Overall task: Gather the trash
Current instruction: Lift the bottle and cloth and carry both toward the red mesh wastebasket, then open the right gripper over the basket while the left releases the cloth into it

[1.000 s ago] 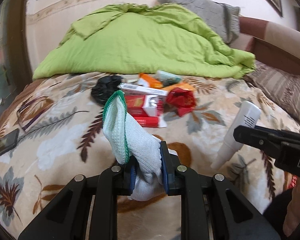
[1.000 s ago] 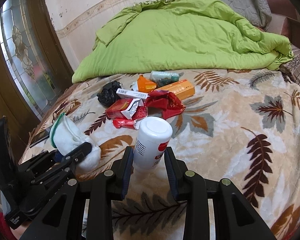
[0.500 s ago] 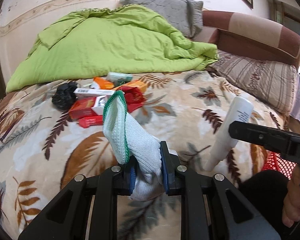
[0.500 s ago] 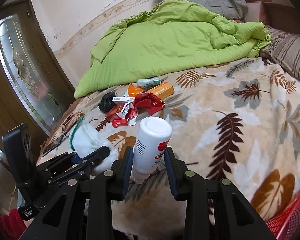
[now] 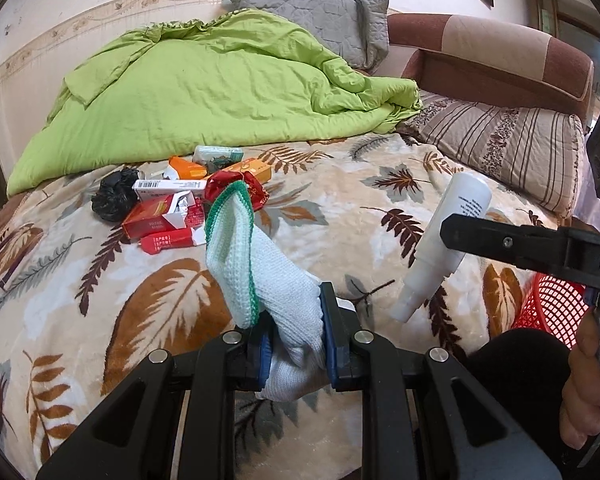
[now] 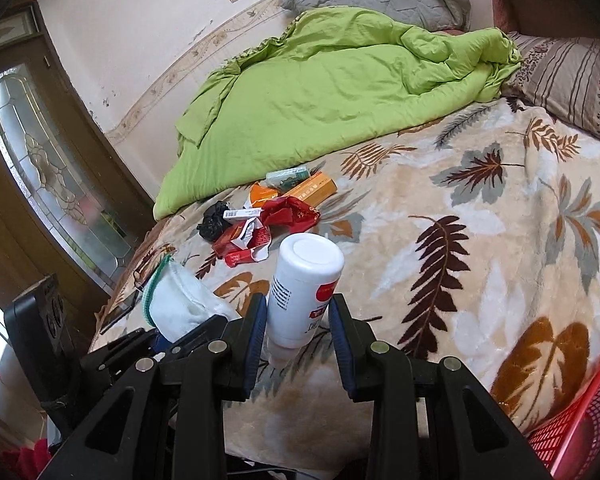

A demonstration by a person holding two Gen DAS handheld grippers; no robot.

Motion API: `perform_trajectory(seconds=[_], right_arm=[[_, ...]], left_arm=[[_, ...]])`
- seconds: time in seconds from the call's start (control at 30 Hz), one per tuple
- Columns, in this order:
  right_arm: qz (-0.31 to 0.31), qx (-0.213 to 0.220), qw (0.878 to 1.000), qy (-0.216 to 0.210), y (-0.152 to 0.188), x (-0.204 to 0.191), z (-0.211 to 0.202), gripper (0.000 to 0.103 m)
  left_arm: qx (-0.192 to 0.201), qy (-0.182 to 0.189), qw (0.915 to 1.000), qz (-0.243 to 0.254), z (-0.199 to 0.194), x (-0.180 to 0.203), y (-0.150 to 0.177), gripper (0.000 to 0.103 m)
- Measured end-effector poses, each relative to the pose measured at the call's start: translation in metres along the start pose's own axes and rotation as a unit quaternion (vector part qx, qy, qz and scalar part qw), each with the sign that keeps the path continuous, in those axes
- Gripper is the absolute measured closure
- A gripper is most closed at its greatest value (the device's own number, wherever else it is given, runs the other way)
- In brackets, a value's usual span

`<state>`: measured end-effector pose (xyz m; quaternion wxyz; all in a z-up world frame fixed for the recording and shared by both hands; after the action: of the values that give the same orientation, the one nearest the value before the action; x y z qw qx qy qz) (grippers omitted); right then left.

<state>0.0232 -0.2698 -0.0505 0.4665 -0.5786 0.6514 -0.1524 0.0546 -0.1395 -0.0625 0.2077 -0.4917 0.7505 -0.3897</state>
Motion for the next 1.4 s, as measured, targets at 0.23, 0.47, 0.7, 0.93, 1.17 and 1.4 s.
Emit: perform_trajectory(seconds=[0.23, 0.47, 0.7, 0.93, 1.17, 1.4], right_arm=[[0.013, 0.002, 1.0, -0.001, 0.0, 0.002, -0.007, 0.068], [0.019, 0.01, 1.0, 0.019, -0.002, 0.009, -0.026, 0.068], [0.016, 0.04, 0.999, 0.031, -0.014, 0.01, -0.061, 0.068], [0.017, 0.056, 0.998, 0.03, -0.011, 0.004, -0.09, 0.068], [0.022, 0.079, 0.996, 0.042, -0.016, 0.01, -0.124, 0.068], [0.024, 0.081, 0.992, 0.089, -0.009, 0.038, -0.155, 0.068]], left_arm=[[0.003, 0.001, 1.0, -0.001, -0.008, 0.004, 0.0, 0.083], [0.017, 0.002, 0.9998, 0.004, -0.027, 0.012, -0.005, 0.083], [0.036, 0.003, 0.9993, 0.009, -0.053, 0.022, -0.018, 0.083], [0.052, 0.01, 0.9985, 0.012, -0.086, 0.034, -0.029, 0.083], [0.059, 0.037, 0.9976, 0.005, -0.095, 0.047, -0.04, 0.083], [0.039, 0.091, 0.9945, 0.033, -0.086, 0.084, -0.042, 0.083]])
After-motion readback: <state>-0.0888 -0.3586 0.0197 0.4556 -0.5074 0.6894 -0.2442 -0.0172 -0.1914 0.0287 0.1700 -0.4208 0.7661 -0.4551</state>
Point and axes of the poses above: each gripper's, at about its wrist camera, not at the fingertips, and z roughly the way its jaws point, x to its right, y to its underside, the point moved 6 cm from there along z, roughly the way its jaws point, and after that the axes turned 3 degrees about -z, right-handed, at the moved point
